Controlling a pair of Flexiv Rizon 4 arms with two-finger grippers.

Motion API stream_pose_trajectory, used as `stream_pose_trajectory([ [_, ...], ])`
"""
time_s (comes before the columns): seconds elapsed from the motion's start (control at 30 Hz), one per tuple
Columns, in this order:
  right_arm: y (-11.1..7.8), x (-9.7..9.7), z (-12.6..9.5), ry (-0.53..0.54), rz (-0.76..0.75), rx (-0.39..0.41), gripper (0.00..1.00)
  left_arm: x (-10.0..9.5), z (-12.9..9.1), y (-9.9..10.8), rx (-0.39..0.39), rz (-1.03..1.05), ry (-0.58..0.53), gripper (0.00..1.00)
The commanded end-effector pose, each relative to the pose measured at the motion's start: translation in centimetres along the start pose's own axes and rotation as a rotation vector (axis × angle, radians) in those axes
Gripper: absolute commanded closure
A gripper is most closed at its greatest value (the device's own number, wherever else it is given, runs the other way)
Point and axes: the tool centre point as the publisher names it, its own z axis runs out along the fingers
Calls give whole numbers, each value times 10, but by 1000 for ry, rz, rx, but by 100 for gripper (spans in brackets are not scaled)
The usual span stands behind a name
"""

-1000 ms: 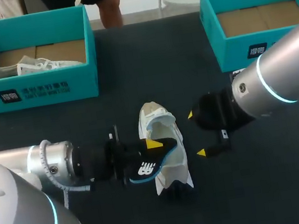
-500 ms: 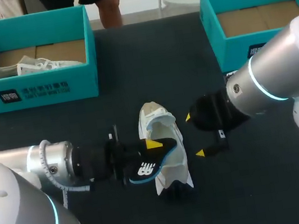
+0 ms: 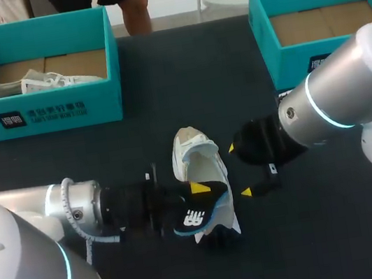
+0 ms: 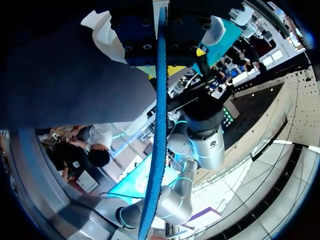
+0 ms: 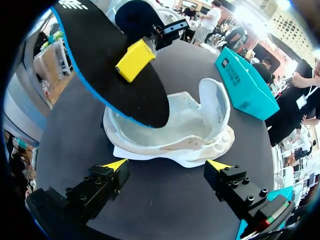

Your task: Take the shoe out of the shoebox, open the shoe tongue, remove and reinsert the insole, then place the shoe into the shoebox

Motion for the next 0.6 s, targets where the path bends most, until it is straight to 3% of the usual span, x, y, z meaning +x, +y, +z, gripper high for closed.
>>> stream_pose_trajectory([
  [0.03, 0, 2, 1, -3, 1, 1, 0, 4, 10, 17, -8, 1, 7, 100],
  [0.6, 0, 2, 1, -3, 1, 1, 0, -1, 8, 70, -33, -38, -16, 100],
])
